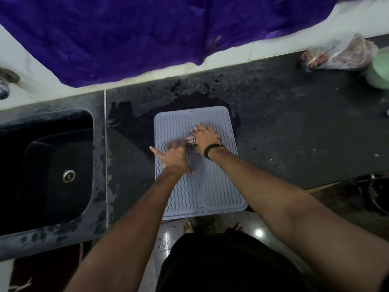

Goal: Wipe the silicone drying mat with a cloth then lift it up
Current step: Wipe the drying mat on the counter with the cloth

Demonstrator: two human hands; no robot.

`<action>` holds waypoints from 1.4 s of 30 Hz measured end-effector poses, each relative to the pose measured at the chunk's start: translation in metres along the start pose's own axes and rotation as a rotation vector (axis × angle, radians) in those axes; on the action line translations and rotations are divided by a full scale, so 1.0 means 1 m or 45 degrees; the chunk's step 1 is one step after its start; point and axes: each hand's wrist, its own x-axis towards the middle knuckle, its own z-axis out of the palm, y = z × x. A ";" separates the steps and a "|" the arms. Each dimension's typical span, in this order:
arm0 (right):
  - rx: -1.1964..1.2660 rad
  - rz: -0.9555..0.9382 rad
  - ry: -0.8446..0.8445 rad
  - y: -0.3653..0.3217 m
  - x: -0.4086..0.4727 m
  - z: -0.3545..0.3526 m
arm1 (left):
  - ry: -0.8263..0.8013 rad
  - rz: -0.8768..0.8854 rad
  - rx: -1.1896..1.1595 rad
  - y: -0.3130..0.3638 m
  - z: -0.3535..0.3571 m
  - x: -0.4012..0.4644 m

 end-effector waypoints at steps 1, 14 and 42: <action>0.007 0.008 0.011 0.001 0.000 0.008 | -0.027 0.020 0.007 -0.004 -0.005 0.005; 0.049 -0.206 0.134 0.024 -0.033 0.013 | -0.173 -0.008 0.059 -0.004 -0.001 0.035; 0.023 0.121 0.064 0.023 0.039 -0.016 | -0.197 0.005 -0.034 -0.005 -0.002 0.035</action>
